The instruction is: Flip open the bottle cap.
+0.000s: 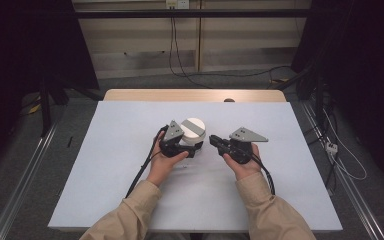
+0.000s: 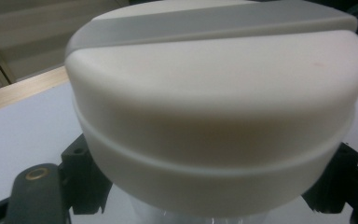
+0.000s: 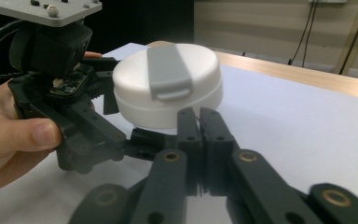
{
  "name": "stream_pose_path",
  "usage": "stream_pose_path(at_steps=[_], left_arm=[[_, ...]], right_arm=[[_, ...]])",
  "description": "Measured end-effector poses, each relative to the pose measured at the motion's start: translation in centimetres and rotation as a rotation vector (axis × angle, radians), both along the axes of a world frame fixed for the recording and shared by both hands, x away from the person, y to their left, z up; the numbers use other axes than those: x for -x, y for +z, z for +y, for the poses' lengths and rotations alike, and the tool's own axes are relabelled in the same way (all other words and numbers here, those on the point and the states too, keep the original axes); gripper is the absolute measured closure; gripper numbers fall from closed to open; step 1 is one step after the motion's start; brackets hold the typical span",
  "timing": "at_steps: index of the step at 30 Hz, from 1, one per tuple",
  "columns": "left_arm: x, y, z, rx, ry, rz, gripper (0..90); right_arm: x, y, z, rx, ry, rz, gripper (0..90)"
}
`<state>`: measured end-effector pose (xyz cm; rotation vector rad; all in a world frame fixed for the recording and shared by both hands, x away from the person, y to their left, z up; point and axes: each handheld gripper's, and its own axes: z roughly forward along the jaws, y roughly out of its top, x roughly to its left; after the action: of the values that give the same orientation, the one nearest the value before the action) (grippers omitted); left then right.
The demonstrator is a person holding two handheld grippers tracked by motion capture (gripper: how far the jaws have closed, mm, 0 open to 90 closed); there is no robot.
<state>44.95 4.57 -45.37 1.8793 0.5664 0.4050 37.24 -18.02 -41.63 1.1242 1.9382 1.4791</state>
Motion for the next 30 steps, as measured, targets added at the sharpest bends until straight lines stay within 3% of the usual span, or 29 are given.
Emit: stream_pose_path(at_steps=[18, 30], left_arm=[[0.0, 0.0, 0.0, 0.001, -0.001, 0.002, 18.5], [0.0, 0.0, 0.0, 0.001, -0.002, 0.001, 18.5]], right_arm=[[-0.8, 0.1, 1.3, 0.057, 0.042, 0.012, 90.0], [-1.0, 0.3, 1.7, 0.06, 0.053, 0.011, 90.0]])
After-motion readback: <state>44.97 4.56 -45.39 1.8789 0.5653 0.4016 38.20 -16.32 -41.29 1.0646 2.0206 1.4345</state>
